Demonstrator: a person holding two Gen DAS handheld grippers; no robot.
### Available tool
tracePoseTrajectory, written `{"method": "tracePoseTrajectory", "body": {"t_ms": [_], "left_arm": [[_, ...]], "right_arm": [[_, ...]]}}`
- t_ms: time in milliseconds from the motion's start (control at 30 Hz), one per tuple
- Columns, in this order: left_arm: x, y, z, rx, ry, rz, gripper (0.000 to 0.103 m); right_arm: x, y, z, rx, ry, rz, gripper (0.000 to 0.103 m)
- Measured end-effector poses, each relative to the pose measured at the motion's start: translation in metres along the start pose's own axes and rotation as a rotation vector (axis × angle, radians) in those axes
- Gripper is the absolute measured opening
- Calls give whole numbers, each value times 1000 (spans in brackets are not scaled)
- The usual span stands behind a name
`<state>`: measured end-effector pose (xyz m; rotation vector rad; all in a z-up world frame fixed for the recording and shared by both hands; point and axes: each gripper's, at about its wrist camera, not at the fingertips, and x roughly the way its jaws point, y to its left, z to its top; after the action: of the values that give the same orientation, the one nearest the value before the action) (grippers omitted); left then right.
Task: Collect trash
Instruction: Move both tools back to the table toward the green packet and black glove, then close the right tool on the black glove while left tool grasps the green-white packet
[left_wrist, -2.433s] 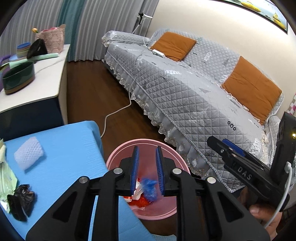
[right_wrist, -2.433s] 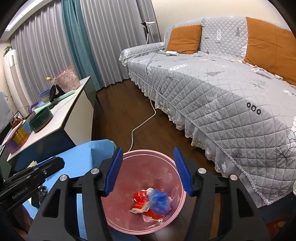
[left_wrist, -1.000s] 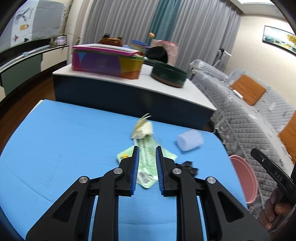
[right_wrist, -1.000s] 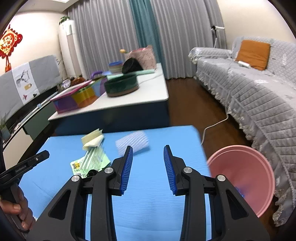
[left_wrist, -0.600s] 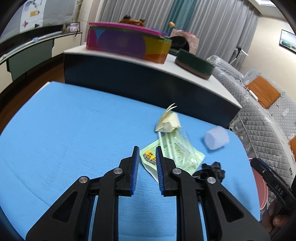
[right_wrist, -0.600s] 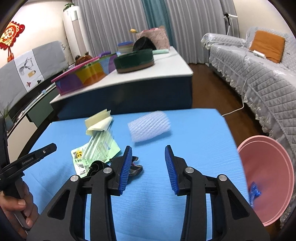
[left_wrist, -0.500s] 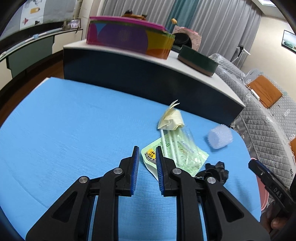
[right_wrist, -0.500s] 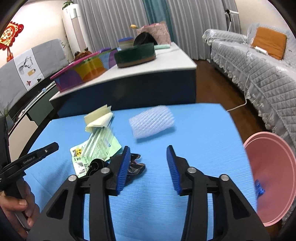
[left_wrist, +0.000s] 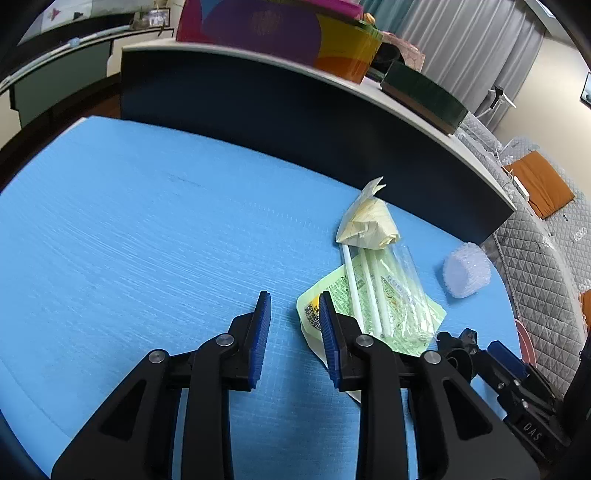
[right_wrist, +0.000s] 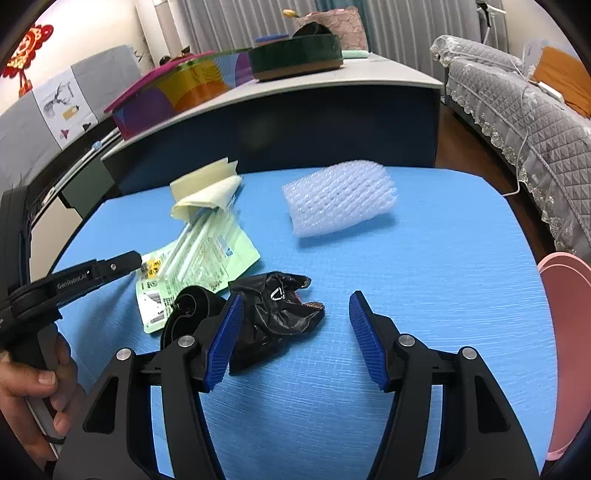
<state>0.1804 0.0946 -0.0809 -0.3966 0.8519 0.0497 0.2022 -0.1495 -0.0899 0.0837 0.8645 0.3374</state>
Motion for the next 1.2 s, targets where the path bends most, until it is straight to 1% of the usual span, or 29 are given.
{"method": "tracePoseTrajectory", "body": {"t_ms": [300,333,367,433,467,500,533,567,700,767,900,967,1200], "left_arm": [[7,-9,-3,29,14,-9,27],[7,-10,-3,34,18,-15,26],[8,-11,-3,38,22,-20,22],[7,-12,-4,48,22,-17,20],[6,-13,-4,56,19,-11,17],[5,-13,-3,59,16,-10,10],[4,-14,-3,60,15,-8,6],[4,-13,-3,61,16,-9,7],[-3,-16,-2,72,-1,-13,4],[-7,-19,-1,83,-16,-15,4],[-19,-25,3,95,-45,-20,2],[-25,-26,4,100,-59,-19,1],[-51,-32,5,121,-110,-6,1]], "right_arm": [[5,0,0,-3,15,12,60],[5,1,-1,-7,18,13,60],[6,2,-1,-13,21,16,60],[7,3,-2,-19,24,17,60],[6,3,-2,-21,25,18,59],[6,4,-2,-21,25,20,59],[6,4,-3,-23,25,26,56],[6,5,-3,-26,25,34,52],[3,11,-4,-60,16,27,47],[-2,13,-3,-69,0,21,40],[-8,15,-4,-79,-8,15,38],[-11,16,-5,-80,-13,18,34],[-32,18,-5,-89,-51,4,33]]}}
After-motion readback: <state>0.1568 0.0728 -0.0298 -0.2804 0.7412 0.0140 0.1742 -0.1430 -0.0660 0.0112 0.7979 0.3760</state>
